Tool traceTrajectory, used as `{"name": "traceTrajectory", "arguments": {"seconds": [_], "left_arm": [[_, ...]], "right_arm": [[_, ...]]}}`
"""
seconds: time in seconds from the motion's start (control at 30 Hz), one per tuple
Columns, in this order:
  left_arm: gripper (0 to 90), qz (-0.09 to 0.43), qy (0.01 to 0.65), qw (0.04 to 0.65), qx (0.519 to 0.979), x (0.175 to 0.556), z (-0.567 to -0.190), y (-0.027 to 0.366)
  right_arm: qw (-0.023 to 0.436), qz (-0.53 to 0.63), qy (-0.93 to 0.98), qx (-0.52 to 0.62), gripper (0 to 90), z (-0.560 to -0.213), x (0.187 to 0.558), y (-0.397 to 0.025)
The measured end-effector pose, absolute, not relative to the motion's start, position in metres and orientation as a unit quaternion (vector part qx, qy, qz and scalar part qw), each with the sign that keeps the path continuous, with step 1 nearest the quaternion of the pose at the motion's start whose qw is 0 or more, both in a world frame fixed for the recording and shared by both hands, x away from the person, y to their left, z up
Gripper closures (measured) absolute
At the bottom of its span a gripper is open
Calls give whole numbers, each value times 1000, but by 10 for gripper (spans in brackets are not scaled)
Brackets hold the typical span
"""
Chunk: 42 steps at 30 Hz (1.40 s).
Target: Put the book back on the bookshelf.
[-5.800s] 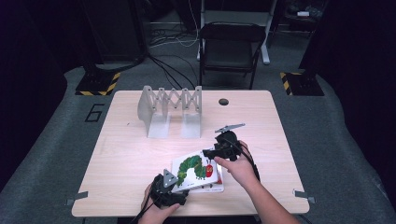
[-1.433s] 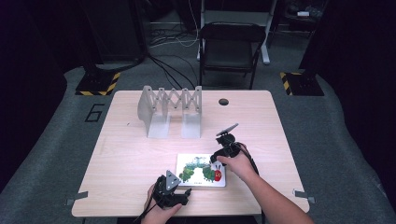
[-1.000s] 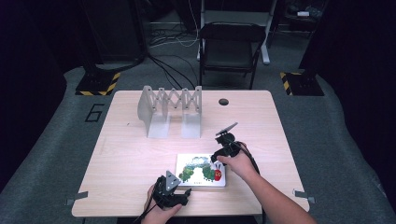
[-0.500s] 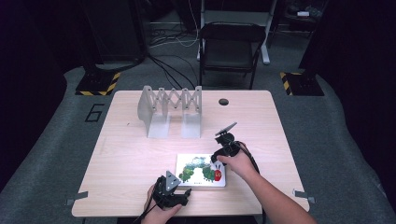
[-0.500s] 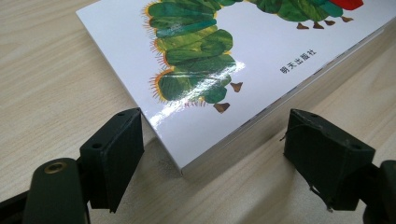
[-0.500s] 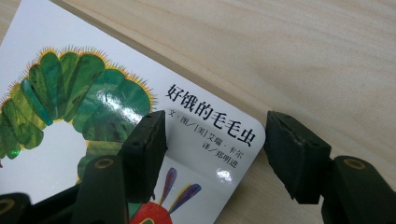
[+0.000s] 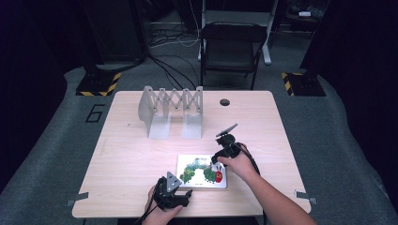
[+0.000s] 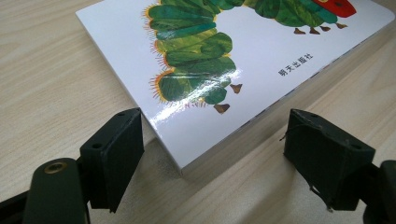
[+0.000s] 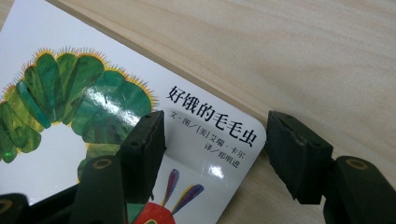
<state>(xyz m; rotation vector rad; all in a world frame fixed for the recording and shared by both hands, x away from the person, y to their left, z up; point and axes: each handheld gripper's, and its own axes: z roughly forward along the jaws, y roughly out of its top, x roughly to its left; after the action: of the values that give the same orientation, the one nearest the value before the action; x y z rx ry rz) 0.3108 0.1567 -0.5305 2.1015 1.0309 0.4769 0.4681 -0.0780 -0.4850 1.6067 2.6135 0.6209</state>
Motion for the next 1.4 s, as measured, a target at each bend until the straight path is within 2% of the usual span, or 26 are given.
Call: {"name": "traceTrajectory", "arguments": {"seconds": [0.7, 1.0, 1.4], "left_arm": [[195, 183, 404, 371, 816, 307, -531, 155], [188, 188, 403, 368, 817, 307, -531, 156], [187, 191, 411, 368, 812, 308, -531, 155]], "right_arm": [[-2, 207, 831, 515, 383, -487, 470, -81], [-5, 218, 824, 522, 389, -477, 466, -82], [13, 225, 830, 511, 400, -458, 461, -79]]}}
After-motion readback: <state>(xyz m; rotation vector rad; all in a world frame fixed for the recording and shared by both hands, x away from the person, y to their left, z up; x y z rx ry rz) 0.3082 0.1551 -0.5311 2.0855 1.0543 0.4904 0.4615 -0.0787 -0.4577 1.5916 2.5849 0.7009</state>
